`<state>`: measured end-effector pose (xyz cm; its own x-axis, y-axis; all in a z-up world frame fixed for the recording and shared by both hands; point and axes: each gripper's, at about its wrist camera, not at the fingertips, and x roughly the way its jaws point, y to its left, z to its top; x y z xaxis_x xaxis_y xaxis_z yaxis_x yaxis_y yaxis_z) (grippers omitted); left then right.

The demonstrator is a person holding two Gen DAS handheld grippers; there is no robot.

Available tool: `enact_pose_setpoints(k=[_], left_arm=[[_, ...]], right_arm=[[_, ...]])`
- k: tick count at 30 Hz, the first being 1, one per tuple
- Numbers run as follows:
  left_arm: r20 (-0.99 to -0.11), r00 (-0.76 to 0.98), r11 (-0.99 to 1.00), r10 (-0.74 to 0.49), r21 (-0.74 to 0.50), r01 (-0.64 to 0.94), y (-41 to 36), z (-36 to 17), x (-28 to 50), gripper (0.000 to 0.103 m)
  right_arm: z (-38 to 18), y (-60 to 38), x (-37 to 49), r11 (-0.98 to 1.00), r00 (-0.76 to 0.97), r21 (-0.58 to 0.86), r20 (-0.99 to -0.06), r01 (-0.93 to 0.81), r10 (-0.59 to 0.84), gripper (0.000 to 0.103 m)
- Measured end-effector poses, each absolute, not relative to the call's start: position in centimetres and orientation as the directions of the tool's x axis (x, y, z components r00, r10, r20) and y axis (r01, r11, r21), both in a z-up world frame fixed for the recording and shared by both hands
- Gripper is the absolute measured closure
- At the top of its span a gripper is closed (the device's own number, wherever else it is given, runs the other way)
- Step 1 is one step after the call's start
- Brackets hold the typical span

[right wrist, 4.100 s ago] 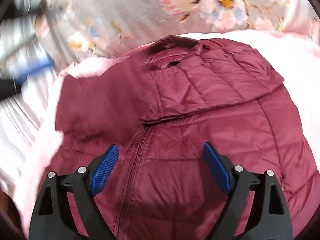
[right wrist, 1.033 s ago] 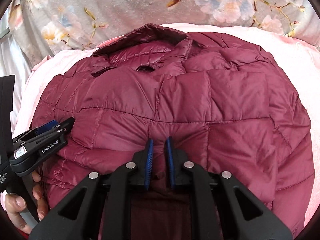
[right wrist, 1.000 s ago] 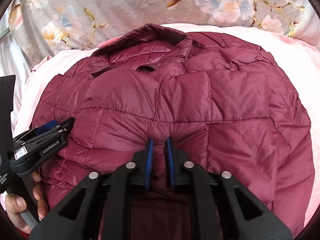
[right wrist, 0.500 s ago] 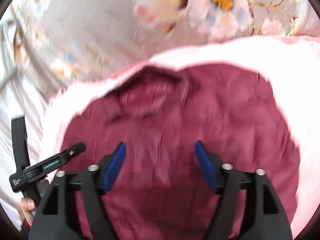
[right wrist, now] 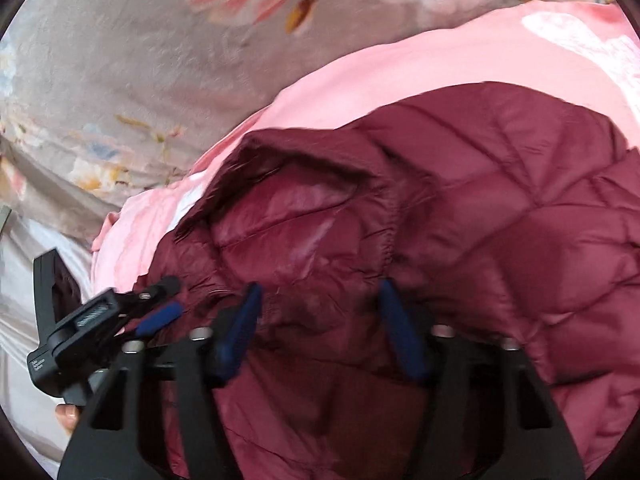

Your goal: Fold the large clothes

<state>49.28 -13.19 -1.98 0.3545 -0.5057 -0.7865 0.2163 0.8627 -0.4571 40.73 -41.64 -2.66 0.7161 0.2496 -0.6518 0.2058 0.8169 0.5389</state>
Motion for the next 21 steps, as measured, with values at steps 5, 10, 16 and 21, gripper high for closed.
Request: enact_pose_setpoints(k=[5, 10, 16, 21], left_arm=[[-0.774, 0.388, 0.864, -0.500, -0.418, 0.280, -13.0, -0.6, 47.6, 0.103], [-0.799, 0.460, 0.909, -0.387, -0.247, 0.335, -13.3, -1.3, 46.2, 0.103], [-0.809, 0.450, 0.916, -0.378, -0.256, 0.310, -12.8, -4.1, 46.2, 0.103], [-0.738, 0.475, 0.874, -0.479, -0.352, 0.334, -12.3, -0.3, 45.2, 0.103]], right_arm=[[1.0, -40.6, 37.6, 0.839, 0.805, 0.534, -0.541, 0.103, 0.245, 0.096], [-1.0, -40.3, 37.4, 0.921, 0.739, 0.348, -0.664, 0.172, 0.113, 0.096], [-5.3, -41.9, 37.2, 0.906, 0.692, 0.359, -0.713, 0.225, 0.111, 0.096], [-4.3, -41.7, 36.8, 0.910, 0.687, 0.335, -0.722, 0.244, 0.081, 0.094]])
